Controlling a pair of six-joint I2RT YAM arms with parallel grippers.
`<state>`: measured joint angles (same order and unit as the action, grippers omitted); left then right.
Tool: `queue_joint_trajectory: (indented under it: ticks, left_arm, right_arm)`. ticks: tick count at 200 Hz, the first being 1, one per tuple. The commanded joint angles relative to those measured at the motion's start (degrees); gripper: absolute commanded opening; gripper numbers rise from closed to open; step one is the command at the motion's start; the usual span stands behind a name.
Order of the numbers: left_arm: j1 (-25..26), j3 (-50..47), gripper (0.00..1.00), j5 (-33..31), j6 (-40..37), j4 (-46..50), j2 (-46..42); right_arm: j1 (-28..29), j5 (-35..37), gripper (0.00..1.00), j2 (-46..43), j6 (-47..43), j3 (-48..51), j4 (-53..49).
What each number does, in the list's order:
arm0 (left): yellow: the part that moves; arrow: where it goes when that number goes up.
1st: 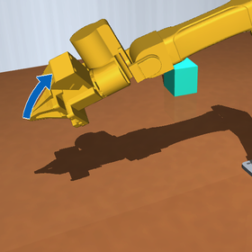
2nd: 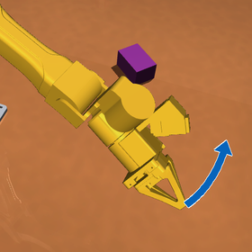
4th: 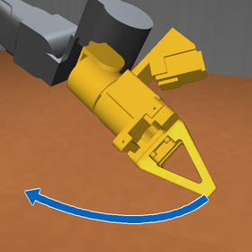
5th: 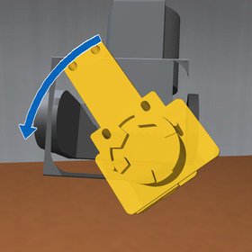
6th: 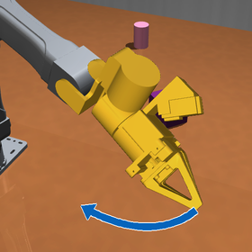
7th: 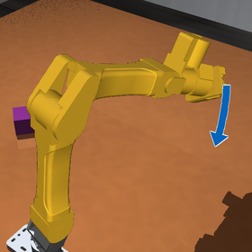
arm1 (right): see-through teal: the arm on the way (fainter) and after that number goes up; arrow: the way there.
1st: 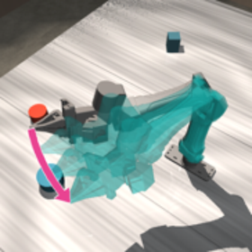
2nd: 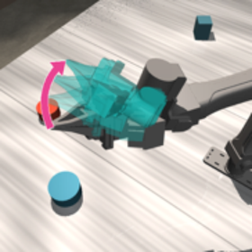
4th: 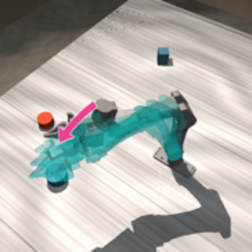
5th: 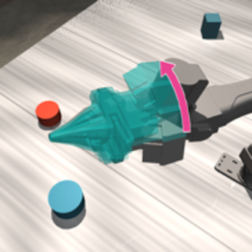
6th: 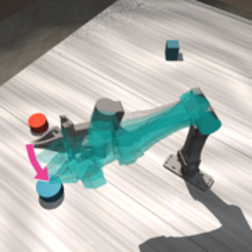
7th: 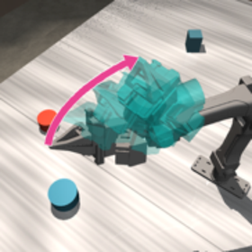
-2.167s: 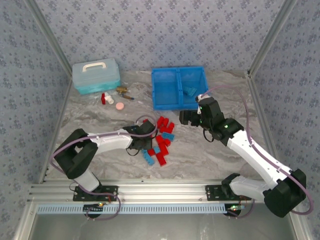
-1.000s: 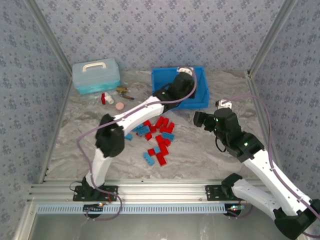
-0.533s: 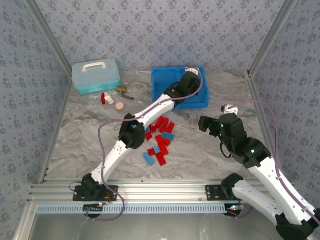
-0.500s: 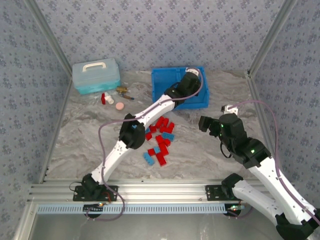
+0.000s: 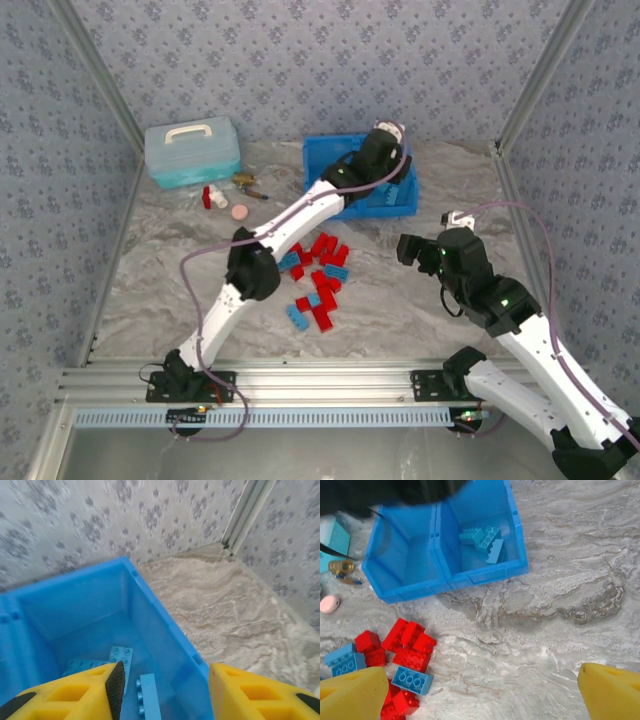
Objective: Sort the legos into containers by color
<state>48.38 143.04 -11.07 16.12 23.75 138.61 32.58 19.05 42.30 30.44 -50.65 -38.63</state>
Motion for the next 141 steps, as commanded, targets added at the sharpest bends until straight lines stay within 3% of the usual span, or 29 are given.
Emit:
queue_joint_trajectory:
  ticks: [1,31,51,65,99,141]
  left_arm:
    - [-0.22,-11.76,0.49,0.54,0.12,0.27,-18.75]
    - [-1.25,-40.44,0.52,0.67,-0.43,-7.01,-39.04]
    - [-1.73,-54.02,0.57,-0.27,-0.35,-6.72,-48.97]
    - [-1.86,-62.02,0.59,-1.67,0.65,-4.93,-54.39]
    - [-1.80,-77.68,0.68,-3.40,5.20,-1.79,-65.61]
    - [-2.05,-87.70,0.89,-3.23,9.08,1.41,-76.50]
  right_arm:
    - [-0.23,-6.04,0.99,2.33,-3.05,1.21,0.71]
    - [1.17,-15.49,0.96,10.53,-5.60,1.13,3.89]
    - [4.07,-16.53,0.93,17.19,-5.43,0.49,6.75]
    - [6.27,-17.06,0.85,21.72,-5.17,0.62,8.73]
    - [9.45,-19.52,0.62,31.27,-5.25,0.87,14.56]
    - [12.28,-20.26,0.56,40.53,-5.76,-2.49,15.04]
